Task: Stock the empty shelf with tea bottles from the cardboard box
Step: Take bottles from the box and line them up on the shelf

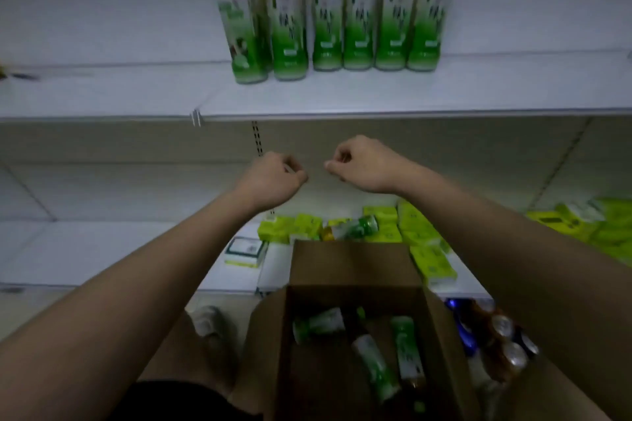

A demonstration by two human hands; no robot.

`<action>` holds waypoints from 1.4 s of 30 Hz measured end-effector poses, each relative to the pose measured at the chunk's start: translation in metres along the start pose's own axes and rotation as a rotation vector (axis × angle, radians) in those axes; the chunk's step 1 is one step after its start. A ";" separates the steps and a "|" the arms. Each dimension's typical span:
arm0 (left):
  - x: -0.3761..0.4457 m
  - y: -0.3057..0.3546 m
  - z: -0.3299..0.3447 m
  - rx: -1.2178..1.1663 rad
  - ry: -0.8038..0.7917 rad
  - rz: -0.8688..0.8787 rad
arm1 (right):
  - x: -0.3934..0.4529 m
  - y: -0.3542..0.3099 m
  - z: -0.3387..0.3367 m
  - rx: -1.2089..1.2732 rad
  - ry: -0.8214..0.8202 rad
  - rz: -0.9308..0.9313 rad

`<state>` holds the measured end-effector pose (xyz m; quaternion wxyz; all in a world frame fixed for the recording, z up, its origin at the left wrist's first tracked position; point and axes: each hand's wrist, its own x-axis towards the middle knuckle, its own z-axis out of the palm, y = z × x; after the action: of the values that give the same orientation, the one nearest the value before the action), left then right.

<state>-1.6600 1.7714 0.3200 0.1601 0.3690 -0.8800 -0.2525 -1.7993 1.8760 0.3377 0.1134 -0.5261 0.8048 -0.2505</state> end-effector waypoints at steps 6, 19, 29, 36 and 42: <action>-0.033 -0.058 0.114 -0.067 -0.186 -0.185 | -0.034 0.071 0.102 0.100 -0.291 0.180; -0.092 -0.181 0.311 -0.065 -0.624 -0.510 | -0.120 0.236 0.293 0.297 -0.557 0.747; -0.037 -0.223 0.388 0.040 -0.523 -0.353 | -0.104 0.291 0.371 0.304 -0.571 0.842; -0.008 -0.241 0.416 0.232 -0.722 -0.280 | -0.115 0.298 0.414 0.069 -0.615 0.788; -0.041 -0.233 0.434 0.302 -0.792 -0.403 | -0.134 0.290 0.434 0.492 -0.718 1.044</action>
<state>-1.7035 1.8029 -0.1712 -0.2957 0.4268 -0.8112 -0.2691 -1.7780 1.9670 -0.1934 0.5960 -0.0780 0.7852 -0.1484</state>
